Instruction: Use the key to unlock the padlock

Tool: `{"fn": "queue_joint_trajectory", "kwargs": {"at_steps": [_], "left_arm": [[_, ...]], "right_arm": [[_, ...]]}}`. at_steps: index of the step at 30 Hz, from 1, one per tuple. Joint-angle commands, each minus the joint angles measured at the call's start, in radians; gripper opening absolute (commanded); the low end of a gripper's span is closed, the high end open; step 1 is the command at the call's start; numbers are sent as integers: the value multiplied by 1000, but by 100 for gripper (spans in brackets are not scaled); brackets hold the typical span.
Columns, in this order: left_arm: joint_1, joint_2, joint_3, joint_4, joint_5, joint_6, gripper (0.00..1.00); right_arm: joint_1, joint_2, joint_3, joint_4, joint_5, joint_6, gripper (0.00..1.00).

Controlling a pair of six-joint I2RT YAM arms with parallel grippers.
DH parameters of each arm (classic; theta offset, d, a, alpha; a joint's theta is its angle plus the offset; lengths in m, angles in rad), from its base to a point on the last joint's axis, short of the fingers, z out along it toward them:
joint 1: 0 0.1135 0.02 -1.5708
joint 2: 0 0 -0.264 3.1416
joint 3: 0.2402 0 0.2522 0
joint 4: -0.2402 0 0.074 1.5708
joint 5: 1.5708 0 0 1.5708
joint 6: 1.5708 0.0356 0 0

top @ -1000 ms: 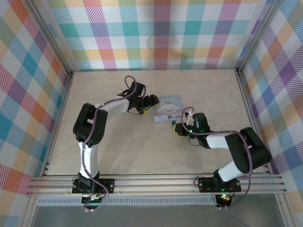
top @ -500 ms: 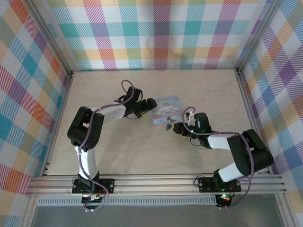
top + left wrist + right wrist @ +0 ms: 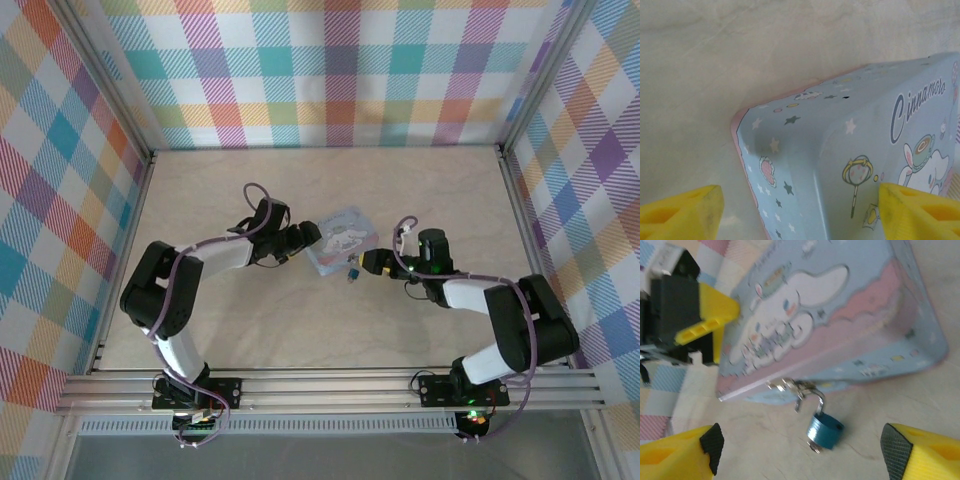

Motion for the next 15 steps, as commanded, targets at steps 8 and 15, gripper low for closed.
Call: {"fn": "queue_joint_trajectory", "kwargs": {"at_steps": [8, 15], "left_arm": [[-1, -97, -140, -184, -77, -14, 79], [-1, -142, -185, -159, -76, -54, 79]], "right_arm": [[-7, 196, 167, 183, -153, 85, 88], [-30, 163, 123, 174, -154, 79, 88]]}}
